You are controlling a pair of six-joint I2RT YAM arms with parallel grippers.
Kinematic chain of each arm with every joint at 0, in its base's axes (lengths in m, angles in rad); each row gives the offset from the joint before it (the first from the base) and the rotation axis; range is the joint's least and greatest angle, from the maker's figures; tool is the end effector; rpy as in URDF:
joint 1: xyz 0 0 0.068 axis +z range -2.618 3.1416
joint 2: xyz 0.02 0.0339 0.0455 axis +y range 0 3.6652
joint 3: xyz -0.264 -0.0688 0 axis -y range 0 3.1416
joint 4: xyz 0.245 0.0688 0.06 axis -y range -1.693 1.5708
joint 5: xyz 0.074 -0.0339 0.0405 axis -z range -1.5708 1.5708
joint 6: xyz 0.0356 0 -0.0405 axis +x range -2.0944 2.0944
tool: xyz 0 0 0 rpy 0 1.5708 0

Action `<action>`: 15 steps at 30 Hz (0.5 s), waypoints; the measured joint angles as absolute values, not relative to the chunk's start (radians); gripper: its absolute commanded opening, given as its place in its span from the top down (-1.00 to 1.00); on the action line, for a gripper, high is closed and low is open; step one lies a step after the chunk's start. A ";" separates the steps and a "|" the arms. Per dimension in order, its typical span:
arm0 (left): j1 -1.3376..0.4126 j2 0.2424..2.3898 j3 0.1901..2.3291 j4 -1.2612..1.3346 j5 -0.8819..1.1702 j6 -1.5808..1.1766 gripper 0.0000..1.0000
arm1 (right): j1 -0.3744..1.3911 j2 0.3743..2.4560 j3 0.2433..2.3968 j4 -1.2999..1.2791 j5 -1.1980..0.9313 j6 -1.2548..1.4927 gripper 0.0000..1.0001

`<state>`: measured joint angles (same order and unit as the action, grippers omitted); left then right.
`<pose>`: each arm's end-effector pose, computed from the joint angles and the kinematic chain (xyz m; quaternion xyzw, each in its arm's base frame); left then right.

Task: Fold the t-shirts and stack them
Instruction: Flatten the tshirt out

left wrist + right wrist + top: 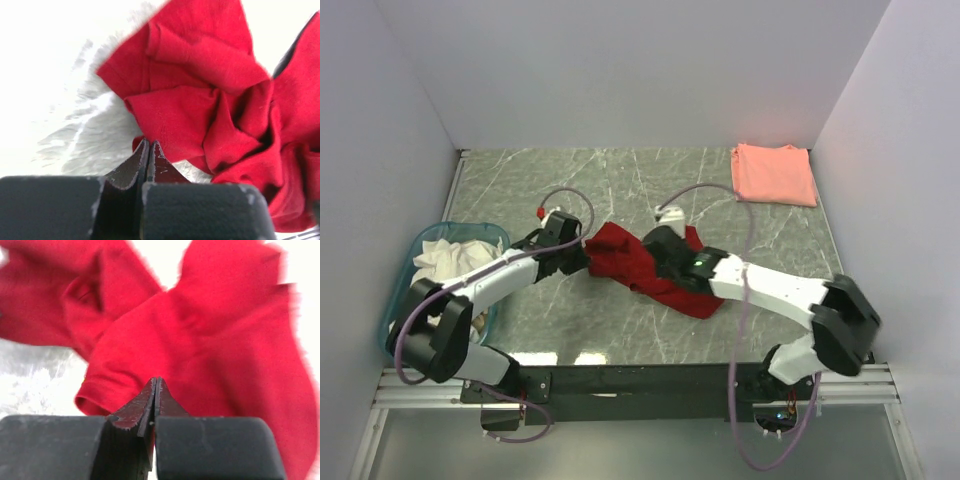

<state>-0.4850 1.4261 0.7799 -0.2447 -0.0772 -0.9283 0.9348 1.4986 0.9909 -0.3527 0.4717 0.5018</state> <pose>0.2512 -0.1293 0.1900 -0.2197 0.9162 -0.1887 0.2770 0.1990 0.2423 0.2300 -0.1165 0.9078 0.0576 0.3988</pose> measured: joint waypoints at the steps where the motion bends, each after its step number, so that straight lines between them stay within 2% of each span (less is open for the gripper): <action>1: -0.474 1.411 0.785 -0.262 -0.080 -0.924 0.99 | 0.913 1.451 0.976 -0.358 0.470 0.502 1.00; 7: -0.411 1.261 0.834 -0.360 -0.114 -0.880 0.99 | 0.788 1.170 0.904 -0.374 0.416 0.504 0.97; 10: -0.397 1.204 0.862 -0.390 -0.127 -0.863 0.99 | 0.770 1.089 0.897 -0.371 0.368 0.500 0.81; 11: -0.393 1.189 0.870 -0.400 -0.131 -0.857 0.99 | 0.771 1.081 0.897 -0.366 0.349 0.496 0.64; 15: -0.376 1.147 0.876 -0.439 -0.140 -0.846 0.99 | 0.838 1.138 0.897 -0.330 0.290 0.489 0.31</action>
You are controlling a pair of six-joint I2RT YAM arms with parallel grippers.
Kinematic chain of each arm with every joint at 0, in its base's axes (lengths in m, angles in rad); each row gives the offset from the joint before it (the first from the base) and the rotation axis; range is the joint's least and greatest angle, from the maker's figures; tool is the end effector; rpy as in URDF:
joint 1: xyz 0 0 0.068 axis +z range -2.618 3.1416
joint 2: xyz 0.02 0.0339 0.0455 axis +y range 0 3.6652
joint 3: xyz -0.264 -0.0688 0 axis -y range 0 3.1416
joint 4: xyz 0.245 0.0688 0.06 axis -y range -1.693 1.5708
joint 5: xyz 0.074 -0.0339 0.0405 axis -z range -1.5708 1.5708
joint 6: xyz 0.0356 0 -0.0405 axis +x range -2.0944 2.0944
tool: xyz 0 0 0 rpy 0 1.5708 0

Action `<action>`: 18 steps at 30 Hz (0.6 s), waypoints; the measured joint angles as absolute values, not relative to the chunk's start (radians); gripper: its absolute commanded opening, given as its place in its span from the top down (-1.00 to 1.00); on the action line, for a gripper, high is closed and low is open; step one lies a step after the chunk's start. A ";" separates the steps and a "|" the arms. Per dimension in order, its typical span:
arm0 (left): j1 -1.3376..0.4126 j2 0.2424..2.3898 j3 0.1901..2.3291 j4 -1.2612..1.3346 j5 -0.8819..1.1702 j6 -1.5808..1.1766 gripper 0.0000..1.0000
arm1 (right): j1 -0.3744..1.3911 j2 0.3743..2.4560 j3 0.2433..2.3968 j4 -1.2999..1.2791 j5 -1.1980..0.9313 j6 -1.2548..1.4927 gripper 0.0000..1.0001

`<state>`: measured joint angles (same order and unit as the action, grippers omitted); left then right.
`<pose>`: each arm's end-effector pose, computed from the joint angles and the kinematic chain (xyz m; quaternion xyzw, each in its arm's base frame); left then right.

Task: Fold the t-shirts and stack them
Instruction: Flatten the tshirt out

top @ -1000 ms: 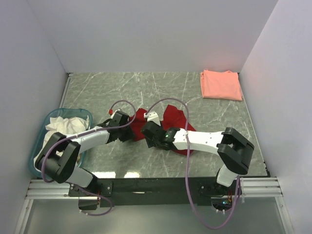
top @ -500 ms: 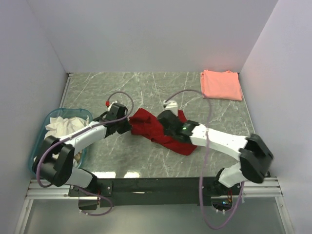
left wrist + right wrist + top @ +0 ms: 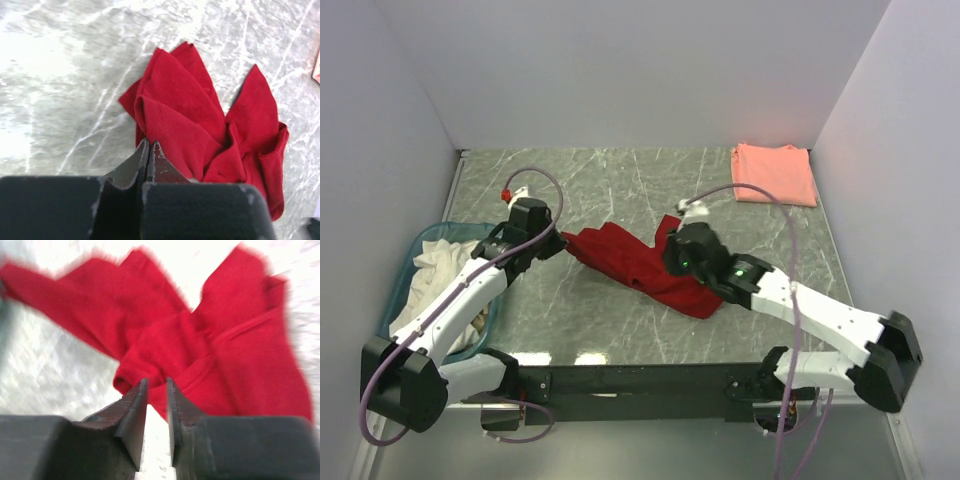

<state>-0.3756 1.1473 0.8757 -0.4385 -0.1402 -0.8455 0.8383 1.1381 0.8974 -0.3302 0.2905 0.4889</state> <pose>0.2311 -0.0858 0.2750 -0.2395 0.8749 -0.1864 0.3775 0.1764 0.1809 0.2946 -0.0826 0.8672 0.1921 0.4519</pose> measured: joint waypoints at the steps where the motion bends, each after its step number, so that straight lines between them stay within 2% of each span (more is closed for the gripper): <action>1: -0.369 1.142 0.876 -0.447 -0.141 -0.841 0.99 | 0.862 1.165 0.898 -0.326 0.287 0.482 0.25; 5: -0.346 1.140 0.875 -0.469 -0.140 -0.827 0.99 | 0.983 1.356 0.946 -0.328 0.291 0.466 0.03; 10: -0.336 1.139 0.867 -0.477 -0.137 -0.824 0.99 | 1.045 1.521 1.012 -0.327 0.307 0.447 -0.10; 18: -0.329 1.134 0.854 -0.477 -0.131 -0.823 0.99 | 1.059 1.638 1.068 -0.327 0.359 0.436 -0.04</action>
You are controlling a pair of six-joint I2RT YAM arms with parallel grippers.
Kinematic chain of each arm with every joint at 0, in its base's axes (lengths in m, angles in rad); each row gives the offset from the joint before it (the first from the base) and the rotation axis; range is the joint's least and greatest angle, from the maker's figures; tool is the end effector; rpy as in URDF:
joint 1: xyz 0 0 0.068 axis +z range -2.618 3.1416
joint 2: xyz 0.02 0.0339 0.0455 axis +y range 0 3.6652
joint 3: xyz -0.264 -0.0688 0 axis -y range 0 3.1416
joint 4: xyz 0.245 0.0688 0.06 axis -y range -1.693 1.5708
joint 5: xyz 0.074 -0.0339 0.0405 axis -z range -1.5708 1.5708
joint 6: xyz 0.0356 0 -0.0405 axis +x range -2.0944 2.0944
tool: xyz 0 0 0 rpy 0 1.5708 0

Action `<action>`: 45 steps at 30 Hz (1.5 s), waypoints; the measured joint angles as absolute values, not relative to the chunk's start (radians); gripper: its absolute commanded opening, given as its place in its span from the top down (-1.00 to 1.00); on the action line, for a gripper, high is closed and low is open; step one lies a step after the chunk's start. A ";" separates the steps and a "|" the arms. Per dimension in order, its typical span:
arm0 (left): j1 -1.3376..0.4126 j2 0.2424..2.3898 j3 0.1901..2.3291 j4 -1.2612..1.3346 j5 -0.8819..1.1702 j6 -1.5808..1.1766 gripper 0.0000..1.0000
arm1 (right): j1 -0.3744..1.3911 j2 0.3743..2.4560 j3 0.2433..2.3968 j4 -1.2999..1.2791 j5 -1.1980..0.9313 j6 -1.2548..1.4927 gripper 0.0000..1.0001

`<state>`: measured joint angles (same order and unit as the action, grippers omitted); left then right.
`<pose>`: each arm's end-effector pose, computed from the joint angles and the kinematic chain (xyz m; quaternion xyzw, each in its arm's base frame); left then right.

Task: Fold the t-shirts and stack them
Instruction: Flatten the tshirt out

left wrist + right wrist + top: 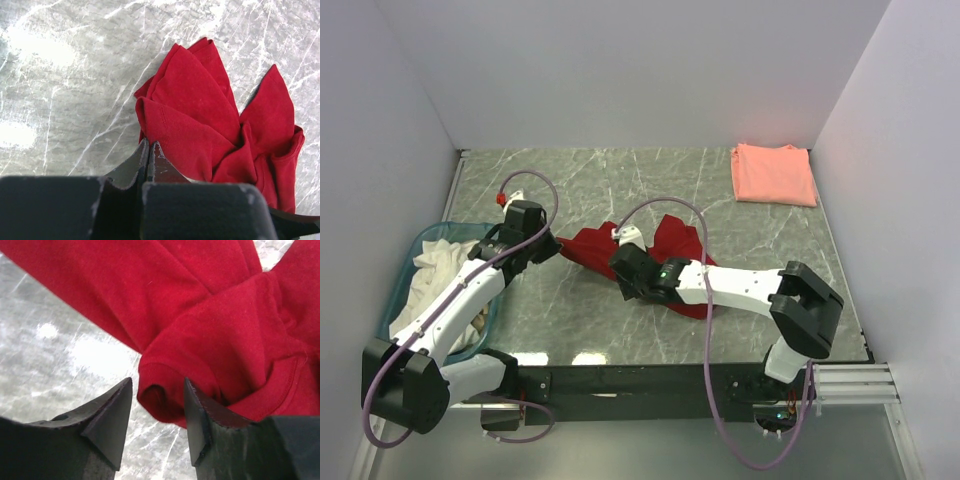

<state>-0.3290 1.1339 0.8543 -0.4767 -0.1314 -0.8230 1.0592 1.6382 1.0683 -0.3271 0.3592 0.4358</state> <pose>0.2285 -0.0731 0.2678 -0.2492 0.8821 -0.1647 0.3643 0.1790 0.2933 0.2114 -0.2286 0.9020 0.0975 0.3531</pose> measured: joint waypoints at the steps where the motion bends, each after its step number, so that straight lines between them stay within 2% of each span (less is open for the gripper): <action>1: -0.329 1.134 0.854 -0.476 -0.129 -0.823 0.99 | 1.060 1.645 1.072 -0.328 0.367 0.436 0.07; 3: -0.329 1.134 0.854 -0.476 -0.129 -0.823 0.99 | 1.061 1.660 1.082 -0.329 0.378 0.433 0.25; 4: -0.329 1.134 0.853 -0.476 -0.128 -0.823 0.99 | 1.061 1.668 1.087 -0.329 0.381 0.431 0.53; 7: -0.329 1.134 0.852 -0.476 -0.128 -0.823 0.99 | 1.061 1.685 1.098 -0.331 0.395 0.426 0.96; 8: -0.328 1.134 0.852 -0.477 -0.128 -0.823 0.99 | 1.061 1.686 1.099 -0.336 0.403 0.423 1.00; 14: -0.319 1.134 0.856 -0.488 -0.129 -0.807 0.99 | 1.023 1.619 1.096 -0.418 0.464 0.429 1.00; 25: -0.274 1.099 1.010 -0.563 -0.157 -0.783 0.99 | 0.729 1.043 1.087 -0.530 0.532 0.440 1.00; 34: -0.256 1.090 1.302 -0.632 -0.213 -0.769 0.99 | 0.601 0.892 1.216 -0.613 0.565 0.419 1.00; 45: -0.252 1.044 1.521 -0.691 -0.295 -0.762 0.99 | 0.584 0.732 1.359 -0.619 0.638 0.398 1.00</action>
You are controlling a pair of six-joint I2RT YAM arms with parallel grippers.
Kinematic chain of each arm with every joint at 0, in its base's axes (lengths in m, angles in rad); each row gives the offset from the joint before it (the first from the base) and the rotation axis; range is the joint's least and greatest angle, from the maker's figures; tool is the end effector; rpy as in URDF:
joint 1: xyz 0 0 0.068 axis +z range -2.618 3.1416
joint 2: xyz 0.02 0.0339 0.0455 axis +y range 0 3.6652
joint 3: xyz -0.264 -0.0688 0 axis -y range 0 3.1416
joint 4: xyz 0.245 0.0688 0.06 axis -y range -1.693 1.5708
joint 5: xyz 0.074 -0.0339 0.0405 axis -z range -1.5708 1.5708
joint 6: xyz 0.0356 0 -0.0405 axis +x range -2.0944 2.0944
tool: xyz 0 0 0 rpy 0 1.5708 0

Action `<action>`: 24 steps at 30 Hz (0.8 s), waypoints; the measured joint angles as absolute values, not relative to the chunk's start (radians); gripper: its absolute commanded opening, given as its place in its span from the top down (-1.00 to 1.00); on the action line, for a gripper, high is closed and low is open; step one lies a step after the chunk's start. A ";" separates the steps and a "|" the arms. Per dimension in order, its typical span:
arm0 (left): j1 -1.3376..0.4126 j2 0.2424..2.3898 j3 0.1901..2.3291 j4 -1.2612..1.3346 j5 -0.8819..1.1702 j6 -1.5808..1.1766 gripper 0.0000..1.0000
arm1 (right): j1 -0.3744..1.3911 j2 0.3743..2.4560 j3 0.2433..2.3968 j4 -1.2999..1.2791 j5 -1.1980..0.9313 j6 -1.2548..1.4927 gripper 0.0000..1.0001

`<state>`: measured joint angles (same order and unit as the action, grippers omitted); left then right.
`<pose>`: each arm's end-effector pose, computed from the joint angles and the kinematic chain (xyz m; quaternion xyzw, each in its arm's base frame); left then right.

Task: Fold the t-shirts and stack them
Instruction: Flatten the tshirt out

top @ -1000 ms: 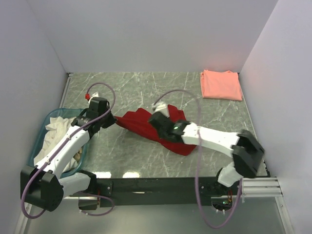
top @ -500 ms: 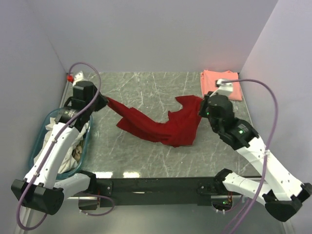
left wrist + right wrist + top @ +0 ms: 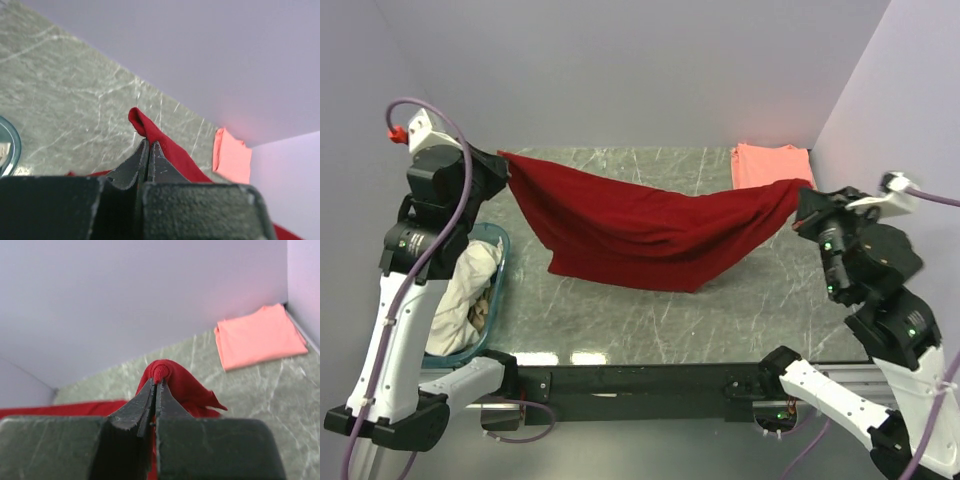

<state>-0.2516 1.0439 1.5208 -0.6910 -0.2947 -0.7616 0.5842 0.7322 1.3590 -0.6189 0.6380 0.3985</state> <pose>0.1798 -0.0355 0.4845 -0.2834 0.7220 -0.2012 0.5982 0.0863 0.0317 0.4831 0.1597 0.6865 0.1233 0.6985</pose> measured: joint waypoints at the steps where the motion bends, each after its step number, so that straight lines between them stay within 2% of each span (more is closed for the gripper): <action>1: -0.251 1.044 1.539 -0.694 -0.304 -0.762 0.99 | 0.585 0.728 1.382 -0.616 0.645 0.398 1.00; 9: -0.250 0.979 1.597 -0.699 -0.347 -0.762 0.99 | 0.584 0.672 1.443 -0.609 0.667 0.378 1.00; 16: -0.250 0.950 1.747 -0.693 -0.345 -0.760 0.99 | 0.584 0.615 1.534 -0.580 0.661 0.355 1.00; 24: -0.250 0.962 1.752 -0.647 -0.331 -0.760 0.99 | 0.584 0.588 1.482 -0.462 0.649 0.310 1.00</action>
<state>-0.2501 0.9623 1.7515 -0.6472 -0.3309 -0.7597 0.5842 0.5884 1.4818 -0.4618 0.6487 0.3096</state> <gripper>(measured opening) 0.013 0.010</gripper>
